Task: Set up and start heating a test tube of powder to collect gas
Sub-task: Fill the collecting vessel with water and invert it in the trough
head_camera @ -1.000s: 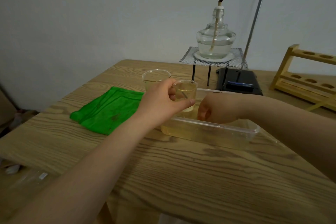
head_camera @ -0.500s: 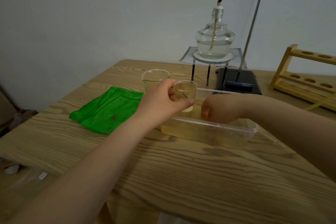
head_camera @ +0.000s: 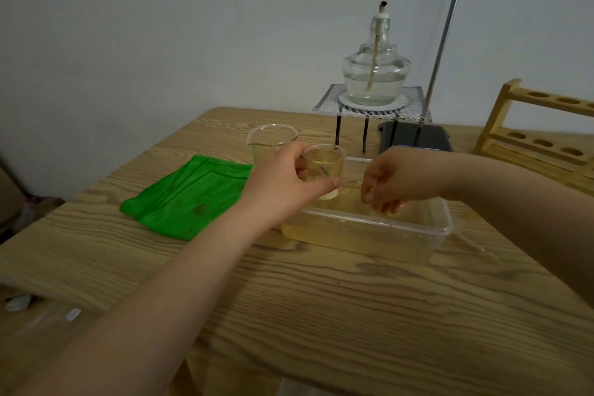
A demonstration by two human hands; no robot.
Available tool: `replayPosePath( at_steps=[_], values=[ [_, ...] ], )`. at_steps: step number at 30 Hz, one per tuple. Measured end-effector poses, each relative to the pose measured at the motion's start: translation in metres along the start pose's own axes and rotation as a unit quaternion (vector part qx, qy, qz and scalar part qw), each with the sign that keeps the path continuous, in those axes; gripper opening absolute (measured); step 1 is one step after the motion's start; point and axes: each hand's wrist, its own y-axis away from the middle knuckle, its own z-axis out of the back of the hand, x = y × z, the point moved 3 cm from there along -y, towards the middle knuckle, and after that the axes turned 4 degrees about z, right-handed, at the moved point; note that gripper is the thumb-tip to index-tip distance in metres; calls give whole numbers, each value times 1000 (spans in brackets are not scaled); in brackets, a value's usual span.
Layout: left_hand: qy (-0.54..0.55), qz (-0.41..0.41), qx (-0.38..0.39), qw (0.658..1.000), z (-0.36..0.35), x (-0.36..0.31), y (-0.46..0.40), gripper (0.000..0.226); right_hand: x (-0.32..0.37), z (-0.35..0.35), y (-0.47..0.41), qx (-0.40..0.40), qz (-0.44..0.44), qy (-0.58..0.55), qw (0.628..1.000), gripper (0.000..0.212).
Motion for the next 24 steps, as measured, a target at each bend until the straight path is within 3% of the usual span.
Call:
replayPosePath(
  at_steps=[8,12,16,24],
  values=[
    [-26,5,-1,1000,-4,1,-4,65,-17,27,16,-48,-28,-183,981,14],
    [-33,8,2,999,-5,-1,-5,74,-20,32,18,-51,-35,-281,958,17],
    [-32,8,5,999,-8,-1,-5,69,-19,30,16,-35,-29,-370,928,20],
    [-42,6,5,999,-10,-7,-3,70,-10,22,6,-32,-30,-437,899,16]
  ],
)
